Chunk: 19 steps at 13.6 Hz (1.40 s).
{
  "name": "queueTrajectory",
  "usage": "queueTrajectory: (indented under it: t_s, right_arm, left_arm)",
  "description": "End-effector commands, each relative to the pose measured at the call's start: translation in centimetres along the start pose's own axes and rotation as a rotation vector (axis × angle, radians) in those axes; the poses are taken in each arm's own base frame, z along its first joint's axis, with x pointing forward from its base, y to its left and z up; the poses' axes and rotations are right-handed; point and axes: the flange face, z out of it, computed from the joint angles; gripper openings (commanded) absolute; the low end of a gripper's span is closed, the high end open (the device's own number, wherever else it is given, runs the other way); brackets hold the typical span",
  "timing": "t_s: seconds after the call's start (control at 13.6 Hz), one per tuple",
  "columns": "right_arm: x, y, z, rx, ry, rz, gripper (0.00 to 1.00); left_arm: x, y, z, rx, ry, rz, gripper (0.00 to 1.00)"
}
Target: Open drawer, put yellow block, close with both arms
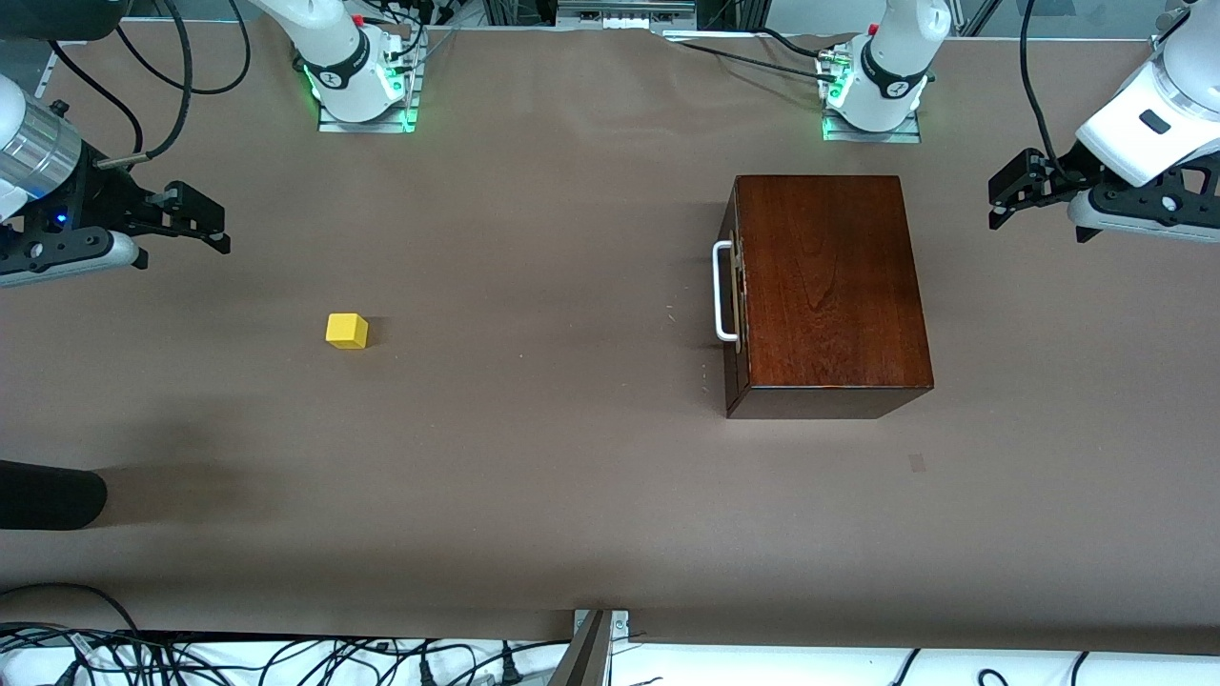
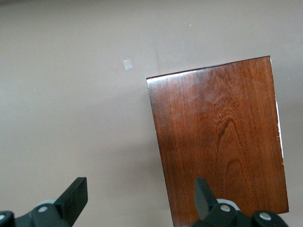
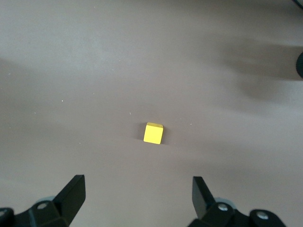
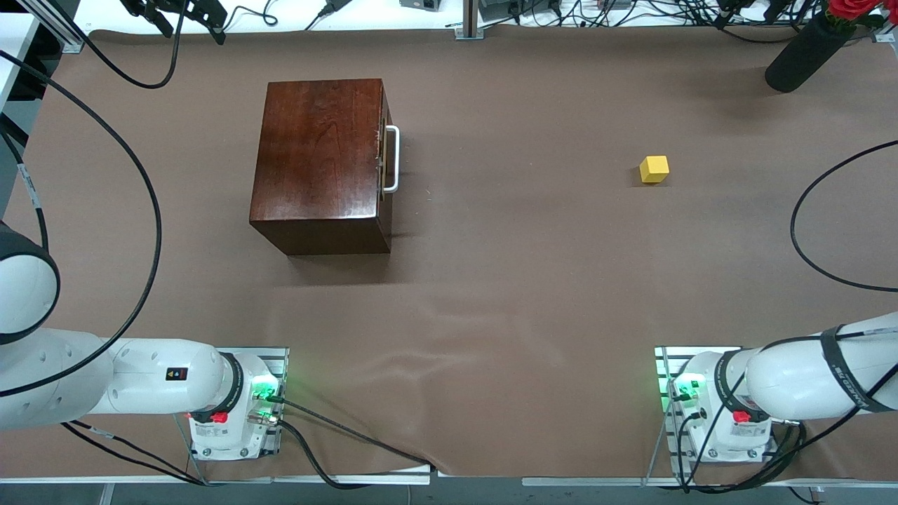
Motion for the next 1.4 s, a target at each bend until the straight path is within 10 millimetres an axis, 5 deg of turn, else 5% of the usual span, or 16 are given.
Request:
queueTrajectory:
  t_s: [0.0, 0.66, 0.88, 1.03, 1.32]
  right_arm:
    - [-0.2, 0.1, -0.7, -0.017, -0.006, -0.017, 1.00]
    - [-0.2, 0.2, -0.8, -0.017, -0.004, -0.015, 1.00]
    - [-0.1, 0.3, -0.6, -0.017, -0.007, -0.014, 1.00]
    - [-0.1, 0.3, -0.6, -0.016, -0.005, -0.012, 1.00]
    - [-0.1, 0.4, -0.6, -0.018, -0.004, -0.012, 1.00]
  left_arm:
    - [-0.3, -0.5, -0.3, -0.002, -0.006, 0.015, 1.00]
    - [-0.1, 2.1, 2.3, -0.017, -0.132, 0.039, 1.00]
    - [0.3, 9.1, 3.6, -0.008, -0.155, 0.096, 1.00]
    - [1.3, 14.3, 6.7, 0.005, -0.202, -0.004, 1.00]
    - [5.8, 24.4, 11.0, -0.022, -0.224, -0.130, 1.00]
